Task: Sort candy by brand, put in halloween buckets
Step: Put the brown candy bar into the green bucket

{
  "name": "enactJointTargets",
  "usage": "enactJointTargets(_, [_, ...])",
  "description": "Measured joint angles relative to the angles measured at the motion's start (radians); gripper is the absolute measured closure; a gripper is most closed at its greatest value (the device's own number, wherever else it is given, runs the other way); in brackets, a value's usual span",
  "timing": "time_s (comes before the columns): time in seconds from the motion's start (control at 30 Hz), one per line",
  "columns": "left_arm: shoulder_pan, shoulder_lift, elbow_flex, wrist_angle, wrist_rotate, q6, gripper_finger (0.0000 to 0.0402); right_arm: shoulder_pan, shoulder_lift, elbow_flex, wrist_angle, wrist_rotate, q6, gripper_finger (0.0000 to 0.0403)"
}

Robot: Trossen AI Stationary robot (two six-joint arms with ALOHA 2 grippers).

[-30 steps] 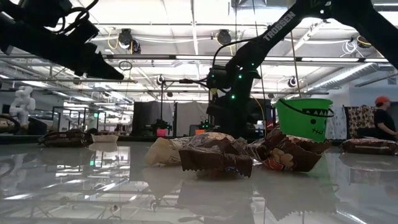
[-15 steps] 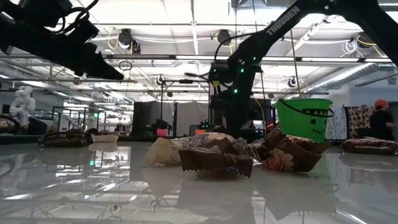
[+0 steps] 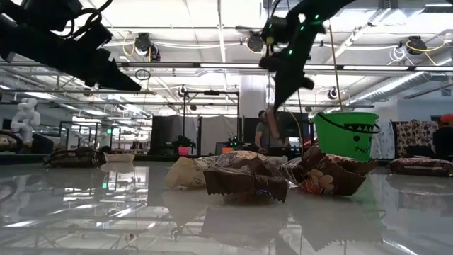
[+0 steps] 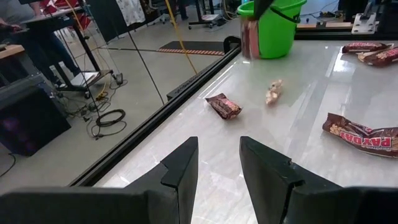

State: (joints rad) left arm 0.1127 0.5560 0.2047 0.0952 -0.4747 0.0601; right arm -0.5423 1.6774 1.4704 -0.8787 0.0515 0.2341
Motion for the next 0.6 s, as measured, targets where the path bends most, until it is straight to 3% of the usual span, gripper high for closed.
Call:
enactJointTargets(0.13, [0.000, 0.000, 0.000, 0.000, 0.000, -0.001, 0.0274, 0.000, -0.080, 0.000, -0.020, 0.018, 0.008, 0.0402])
enactJointTargets(0.6, [0.000, 0.000, 0.000, 0.001, 0.000, -0.001, 0.0274, -0.037, -0.244, 0.000, -0.249, 0.317, 0.123, 0.0403])
